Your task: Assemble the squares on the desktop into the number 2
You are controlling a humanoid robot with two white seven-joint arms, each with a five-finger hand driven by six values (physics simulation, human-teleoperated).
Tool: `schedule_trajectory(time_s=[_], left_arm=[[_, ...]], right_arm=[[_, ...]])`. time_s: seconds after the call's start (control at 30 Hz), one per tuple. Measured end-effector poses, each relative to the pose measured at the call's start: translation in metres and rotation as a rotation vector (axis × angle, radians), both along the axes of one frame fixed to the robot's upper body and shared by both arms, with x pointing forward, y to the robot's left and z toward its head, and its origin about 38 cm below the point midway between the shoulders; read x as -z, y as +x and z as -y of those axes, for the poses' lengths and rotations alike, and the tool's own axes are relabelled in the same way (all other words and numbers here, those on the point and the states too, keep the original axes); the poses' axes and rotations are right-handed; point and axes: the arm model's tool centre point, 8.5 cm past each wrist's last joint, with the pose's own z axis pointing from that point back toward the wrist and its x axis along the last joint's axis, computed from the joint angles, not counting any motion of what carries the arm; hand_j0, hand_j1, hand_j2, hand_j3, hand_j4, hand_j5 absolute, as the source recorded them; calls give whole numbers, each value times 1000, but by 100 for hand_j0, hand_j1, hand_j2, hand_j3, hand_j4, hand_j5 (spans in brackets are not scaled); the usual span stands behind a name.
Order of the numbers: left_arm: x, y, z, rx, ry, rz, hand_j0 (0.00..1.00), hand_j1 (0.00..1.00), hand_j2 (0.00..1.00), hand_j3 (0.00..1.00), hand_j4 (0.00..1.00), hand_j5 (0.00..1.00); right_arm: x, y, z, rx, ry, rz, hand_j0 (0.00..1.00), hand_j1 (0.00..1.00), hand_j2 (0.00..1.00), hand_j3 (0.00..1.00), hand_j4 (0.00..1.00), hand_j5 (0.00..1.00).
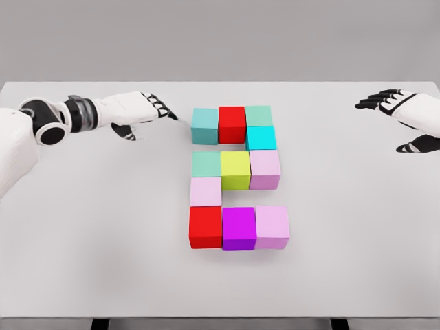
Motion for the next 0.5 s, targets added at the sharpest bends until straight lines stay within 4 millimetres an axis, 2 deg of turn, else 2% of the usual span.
schedule_trajectory(time_s=[0.1, 0.2, 0.27, 0.3, 0.4, 0.5], left_arm=[[-9, -2, -36, -64, -18, -2, 100, 100, 100, 100, 100, 100], [-9, -12, -83, -144, -24, -22, 100, 100, 100, 100, 100, 100], [-4, -20, -107, -190, -29, -37, 100, 100, 100, 100, 100, 100], [-2, -24, -118, -213, -32, -42, 100, 100, 100, 100, 100, 100], [-16, -27, -143, -262, -38, -17, 100, 100, 100, 100, 100, 100], [-27, -29, -160, -295, -40, 4, 100, 100, 100, 100, 100, 100]], right_arm=[[1, 0, 0, 0, 1, -1, 100, 100, 100, 100, 100, 100], [1, 0, -1, -2, 2, -3, 100, 100, 100, 100, 100, 100], [16, -6, -12, -32, -7, -32, 100, 100, 100, 100, 100, 100], [43, -19, -10, -18, 14, -95, 100, 100, 100, 100, 100, 100], [58, -29, -23, -37, 19, -122, 100, 100, 100, 100, 100, 100], [52, -29, -29, -29, 40, -86, 100, 100, 100, 100, 100, 100]])
